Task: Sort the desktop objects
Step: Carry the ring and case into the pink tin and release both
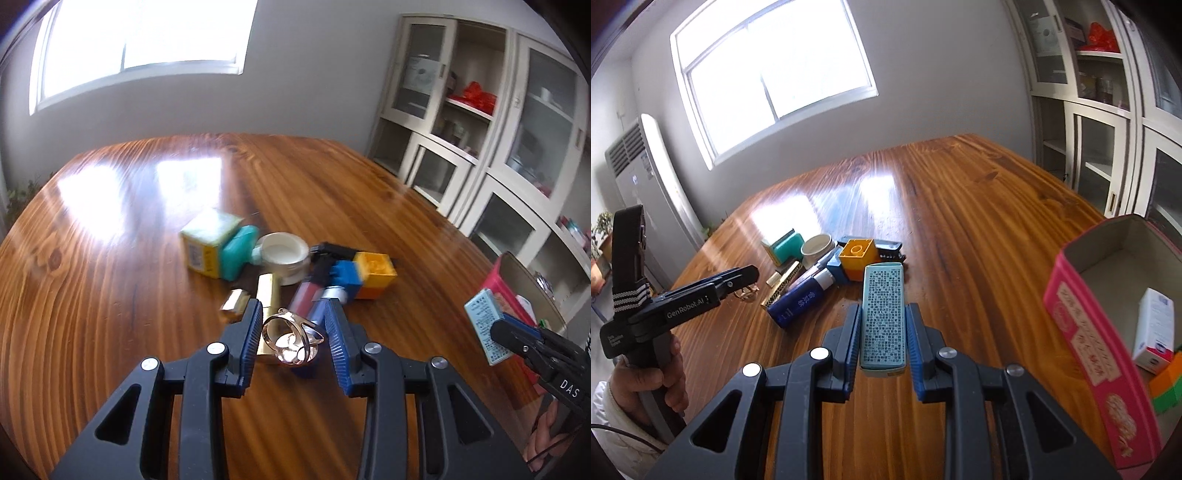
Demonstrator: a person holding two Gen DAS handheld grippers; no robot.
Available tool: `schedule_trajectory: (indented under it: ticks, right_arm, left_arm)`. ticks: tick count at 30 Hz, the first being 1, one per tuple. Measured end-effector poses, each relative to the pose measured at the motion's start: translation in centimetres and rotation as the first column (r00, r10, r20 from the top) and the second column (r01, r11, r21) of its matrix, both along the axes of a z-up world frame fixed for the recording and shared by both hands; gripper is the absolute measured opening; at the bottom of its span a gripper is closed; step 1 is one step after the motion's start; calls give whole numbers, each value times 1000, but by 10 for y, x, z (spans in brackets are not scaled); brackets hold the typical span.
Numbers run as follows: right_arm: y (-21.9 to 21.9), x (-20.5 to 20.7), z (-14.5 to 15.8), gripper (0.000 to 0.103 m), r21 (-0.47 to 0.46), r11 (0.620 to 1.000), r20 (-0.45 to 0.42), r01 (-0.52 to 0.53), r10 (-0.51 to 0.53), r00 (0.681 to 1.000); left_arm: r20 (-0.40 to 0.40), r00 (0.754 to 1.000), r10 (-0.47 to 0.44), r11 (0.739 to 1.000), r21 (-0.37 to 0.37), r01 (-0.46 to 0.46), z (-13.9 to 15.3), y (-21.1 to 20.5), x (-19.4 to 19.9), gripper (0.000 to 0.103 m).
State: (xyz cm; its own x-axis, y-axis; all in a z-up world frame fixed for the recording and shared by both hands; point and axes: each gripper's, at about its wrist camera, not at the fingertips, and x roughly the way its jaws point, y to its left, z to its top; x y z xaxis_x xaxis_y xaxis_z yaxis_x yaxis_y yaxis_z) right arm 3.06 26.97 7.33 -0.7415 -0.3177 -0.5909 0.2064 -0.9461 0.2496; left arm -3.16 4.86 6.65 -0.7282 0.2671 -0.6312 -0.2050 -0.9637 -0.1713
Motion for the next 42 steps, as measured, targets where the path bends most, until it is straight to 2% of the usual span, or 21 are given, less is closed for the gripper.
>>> schedule_trajectory:
  ticks: [8,13,18,23,31,42]
  right_arm:
    - [40,29,17,26,-60,996,-69,59,-63,996]
    - [85,51,24,26,-84,984,-114,159,-168,979]
    - [135,72,24,26,-103,952,-131,289,-301,945]
    - [170,89,21,26,-105,927,-125,361,-372,920]
    - [205,99,16,26,-121,908,-118,402,-415,902]
    - [227,104,9,26,-136,900,-105,413,-428,898]
  left_arm:
    - [-54,993,-106,994,-42,104,24,61,17,38]
    - [-65,980,-185,982,-58,182,31,111,18,38]
    - [-51,955,-294,955,-69,290,32,178,18,38]
    - [-63,920,-386,922,-61,382,38,233,24,38]
    - [-54,883,-466,884,-85,461,39,292,29,38]
    - [-24,854,-519,851,-111,514,29,345,33,38]
